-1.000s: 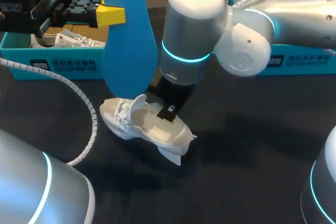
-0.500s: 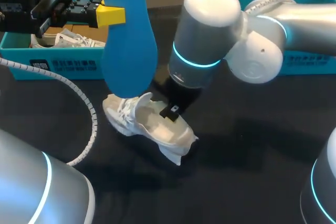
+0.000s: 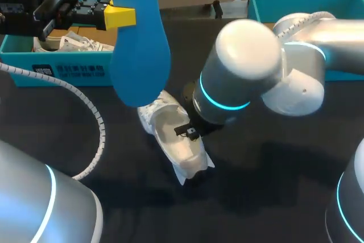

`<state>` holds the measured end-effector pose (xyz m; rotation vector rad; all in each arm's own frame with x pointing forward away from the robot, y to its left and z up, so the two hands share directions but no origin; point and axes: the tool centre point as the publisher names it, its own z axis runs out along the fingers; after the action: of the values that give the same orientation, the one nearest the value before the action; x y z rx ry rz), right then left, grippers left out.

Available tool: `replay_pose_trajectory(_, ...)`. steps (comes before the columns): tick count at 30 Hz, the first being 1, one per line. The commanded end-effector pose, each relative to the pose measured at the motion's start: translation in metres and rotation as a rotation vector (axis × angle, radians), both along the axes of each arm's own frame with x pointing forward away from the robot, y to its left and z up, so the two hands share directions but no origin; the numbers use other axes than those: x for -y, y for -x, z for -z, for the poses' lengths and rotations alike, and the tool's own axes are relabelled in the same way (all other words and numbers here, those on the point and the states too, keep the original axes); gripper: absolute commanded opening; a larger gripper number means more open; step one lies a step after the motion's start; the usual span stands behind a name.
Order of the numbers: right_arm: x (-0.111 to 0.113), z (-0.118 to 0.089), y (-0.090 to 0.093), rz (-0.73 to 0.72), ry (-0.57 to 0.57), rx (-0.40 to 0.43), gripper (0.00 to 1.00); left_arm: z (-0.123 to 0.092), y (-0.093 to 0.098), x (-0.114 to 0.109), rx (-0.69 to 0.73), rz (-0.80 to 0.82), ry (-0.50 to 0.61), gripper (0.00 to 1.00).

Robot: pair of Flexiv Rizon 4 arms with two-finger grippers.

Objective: Take the shoe out of the shoebox, open the shoe tongue, remove and reinsert the insole, then place the shoe into the shoebox

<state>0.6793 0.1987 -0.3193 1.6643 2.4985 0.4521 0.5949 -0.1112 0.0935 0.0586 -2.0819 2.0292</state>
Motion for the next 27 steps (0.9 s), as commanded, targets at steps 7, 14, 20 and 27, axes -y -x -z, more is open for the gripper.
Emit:
replay_pose_trajectory(7, 0.015, 0.014, 0.0, 0.102, -0.095, -0.049, 0.0, 0.0, -0.002, 0.001, 0.0, 0.003, -0.002, 0.0)
replay_pose_trajectory(14, 0.027, 0.033, -0.003, 0.157, -0.128, -0.126, 0.0, 0.0, -0.002, 0.001, 0.0, 0.003, -0.002, 0.0)
replay_pose_trajectory(20, 0.025, 0.04, 0.0, 0.169, -0.136, -0.135, 0.0, 0.0, -0.002, 0.001, 0.0, 0.003, -0.002, 0.0)
replay_pose_trajectory(27, 0.026, 0.051, 0.002, 0.189, -0.164, -0.159, 0.0, 0.0, -0.002, 0.001, 0.0, 0.003, -0.002, 0.0)
